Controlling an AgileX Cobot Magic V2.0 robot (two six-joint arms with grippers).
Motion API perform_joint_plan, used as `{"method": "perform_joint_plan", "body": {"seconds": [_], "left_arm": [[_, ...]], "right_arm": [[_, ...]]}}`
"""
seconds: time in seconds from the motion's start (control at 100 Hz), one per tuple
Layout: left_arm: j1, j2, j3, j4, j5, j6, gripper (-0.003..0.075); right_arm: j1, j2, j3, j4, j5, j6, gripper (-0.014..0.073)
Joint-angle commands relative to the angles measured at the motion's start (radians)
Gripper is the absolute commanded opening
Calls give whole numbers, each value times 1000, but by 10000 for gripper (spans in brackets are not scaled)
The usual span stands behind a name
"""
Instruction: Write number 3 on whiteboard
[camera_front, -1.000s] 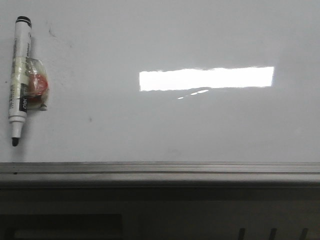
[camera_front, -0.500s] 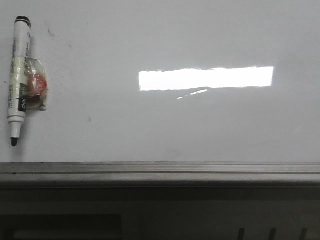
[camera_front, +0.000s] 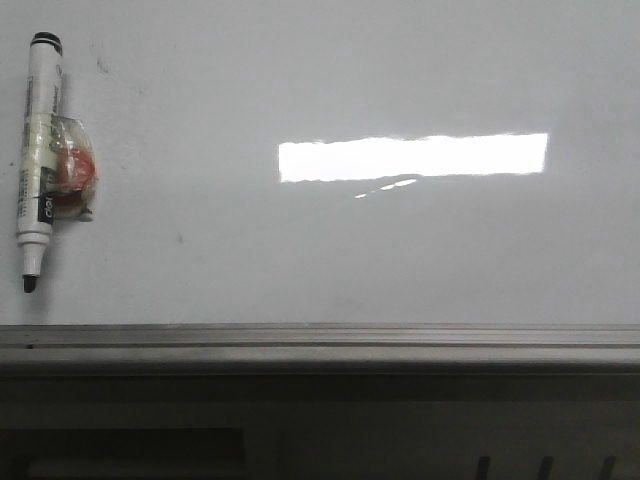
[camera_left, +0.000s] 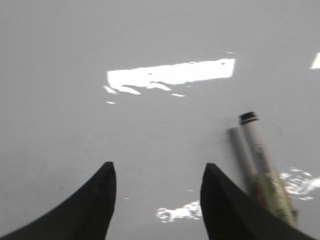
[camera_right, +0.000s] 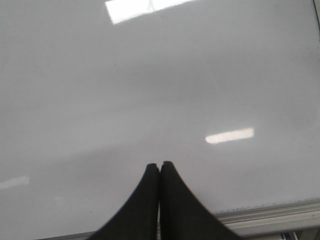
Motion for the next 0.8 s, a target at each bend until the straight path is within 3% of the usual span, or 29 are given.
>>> {"method": "perform_joint_plan", "body": {"seconds": [0.0, 0.16, 0.28, 0.56, 0.79], "left_arm": [[-108, 14, -37, -23, -56, -10, 359], [-318, 14, -37, -23, -18, -10, 359], [-411, 25, -37, -70, -20, -12, 359], [-461, 191, -37, -243, -106, -12, 358], [-461, 305, -37, -272, -228, -21, 358]], "right_arm": [[3, 19, -36, 7, -68, -15, -64], [3, 19, -36, 7, -87, -15, -64], [3, 19, -36, 7, -91, -15, -64], [3, 19, -36, 7, -93, -15, -64], [3, 19, -36, 7, -95, -15, -64]]}}
